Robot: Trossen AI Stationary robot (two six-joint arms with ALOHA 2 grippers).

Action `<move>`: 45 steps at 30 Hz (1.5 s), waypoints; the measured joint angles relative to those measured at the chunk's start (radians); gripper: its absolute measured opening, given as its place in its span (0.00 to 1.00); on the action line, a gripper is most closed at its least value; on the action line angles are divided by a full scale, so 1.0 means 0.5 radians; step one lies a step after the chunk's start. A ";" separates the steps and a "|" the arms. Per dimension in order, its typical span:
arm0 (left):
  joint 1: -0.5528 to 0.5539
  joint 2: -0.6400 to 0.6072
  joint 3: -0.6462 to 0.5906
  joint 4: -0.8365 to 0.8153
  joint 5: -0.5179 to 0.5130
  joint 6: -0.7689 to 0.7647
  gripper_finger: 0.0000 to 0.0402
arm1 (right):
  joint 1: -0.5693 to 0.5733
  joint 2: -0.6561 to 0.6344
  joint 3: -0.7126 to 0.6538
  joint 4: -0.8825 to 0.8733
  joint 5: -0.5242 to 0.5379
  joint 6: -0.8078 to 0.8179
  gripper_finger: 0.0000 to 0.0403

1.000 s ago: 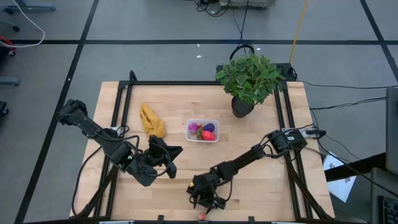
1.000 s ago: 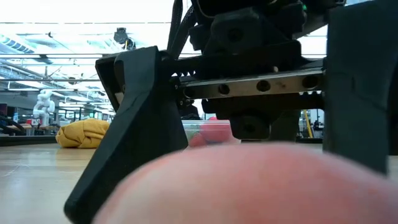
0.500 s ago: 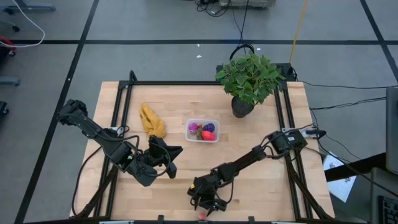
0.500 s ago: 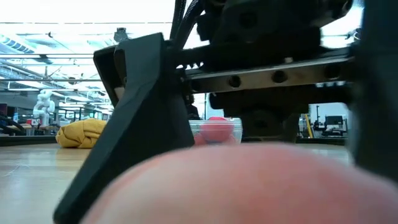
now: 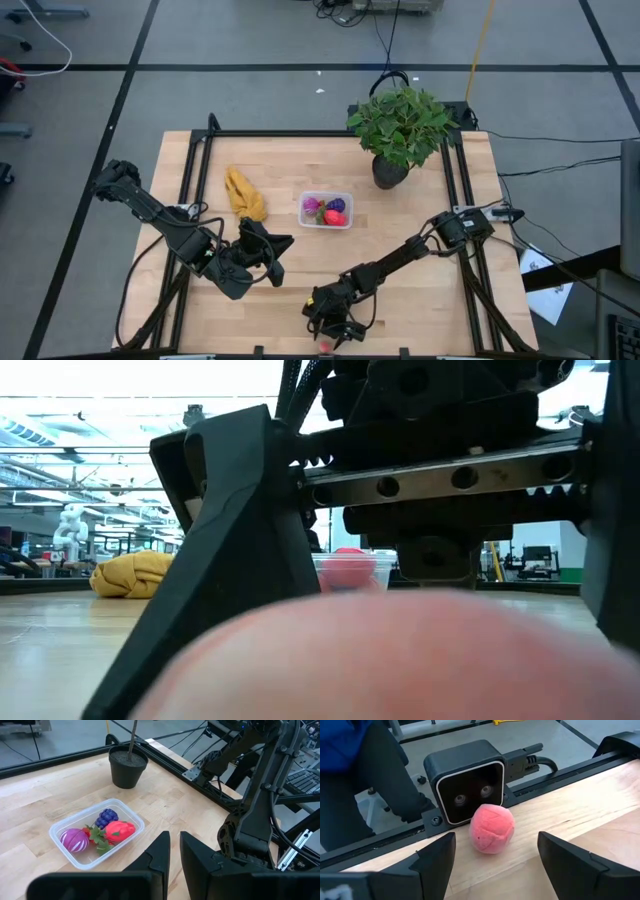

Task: Pick and placing Produce into tupperware
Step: Put the pink peach into the transparent bin

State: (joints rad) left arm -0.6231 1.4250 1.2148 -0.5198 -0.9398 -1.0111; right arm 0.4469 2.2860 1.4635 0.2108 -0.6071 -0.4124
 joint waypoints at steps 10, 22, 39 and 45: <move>0.000 0.000 0.000 0.001 0.000 -0.009 0.12 | 0.000 0.000 0.000 0.004 0.001 0.016 0.58; 0.000 0.000 0.000 0.001 -0.001 -0.011 0.12 | 0.000 0.000 0.000 0.021 0.006 0.068 0.52; 0.000 0.000 0.000 0.001 -0.001 -0.015 0.12 | -0.001 0.000 0.000 0.021 0.016 0.069 0.36; 0.000 0.000 0.000 0.001 -0.001 -0.015 0.12 | -0.005 0.000 0.000 0.023 0.017 0.069 0.31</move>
State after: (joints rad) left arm -0.6231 1.4250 1.2148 -0.5194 -0.9401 -1.0187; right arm 0.4442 2.2860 1.4635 0.2222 -0.5987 -0.3779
